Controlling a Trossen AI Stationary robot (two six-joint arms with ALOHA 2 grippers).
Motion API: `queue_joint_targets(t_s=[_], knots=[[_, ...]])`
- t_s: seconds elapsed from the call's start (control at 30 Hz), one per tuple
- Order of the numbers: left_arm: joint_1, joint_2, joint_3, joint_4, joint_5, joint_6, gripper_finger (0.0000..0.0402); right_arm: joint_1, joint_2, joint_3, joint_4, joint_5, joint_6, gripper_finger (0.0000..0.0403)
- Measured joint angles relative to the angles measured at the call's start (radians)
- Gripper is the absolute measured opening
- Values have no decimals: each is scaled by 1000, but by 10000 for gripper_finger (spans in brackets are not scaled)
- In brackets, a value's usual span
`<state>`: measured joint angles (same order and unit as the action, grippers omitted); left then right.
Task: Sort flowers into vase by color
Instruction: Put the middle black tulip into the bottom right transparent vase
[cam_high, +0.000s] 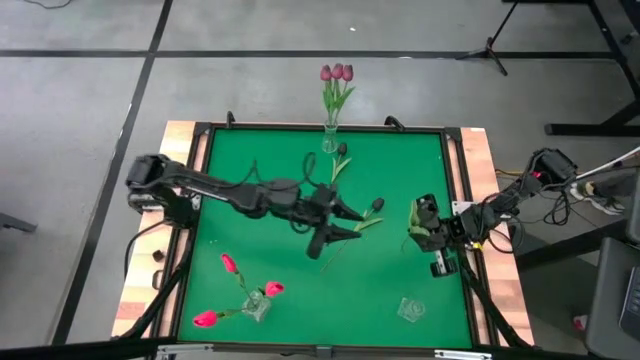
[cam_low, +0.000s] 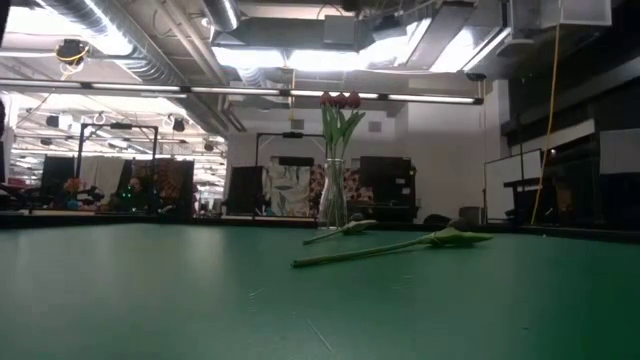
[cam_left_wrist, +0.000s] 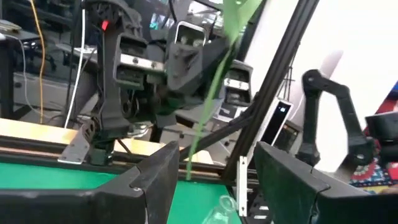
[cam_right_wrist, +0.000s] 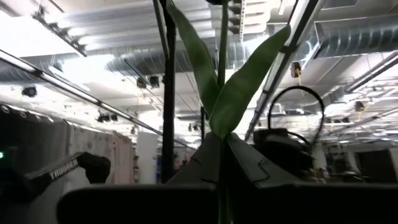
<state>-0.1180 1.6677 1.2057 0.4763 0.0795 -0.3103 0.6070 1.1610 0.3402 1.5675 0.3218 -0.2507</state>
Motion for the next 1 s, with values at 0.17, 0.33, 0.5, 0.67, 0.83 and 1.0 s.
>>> queue_joint_targets(t_s=[0.17,0.33,0.5,0.67,0.83,1.0], knots=[[22,106,100,6,61,1,205,-58,0,21,-29,-65,51,12],[18,179,183,4,115,10,205,-87,0,45,-70,-117,71,13],[10,198,204,22,88,52,205,-86,0,47,-79,-124,70,14],[10,198,205,43,76,59,205,-86,0,47,-87,-124,70,14],[10,198,205,52,76,64,205,-87,0,47,-92,-124,64,14],[10,229,205,103,72,69,205,-122,0,47,-100,-143,94,14]])
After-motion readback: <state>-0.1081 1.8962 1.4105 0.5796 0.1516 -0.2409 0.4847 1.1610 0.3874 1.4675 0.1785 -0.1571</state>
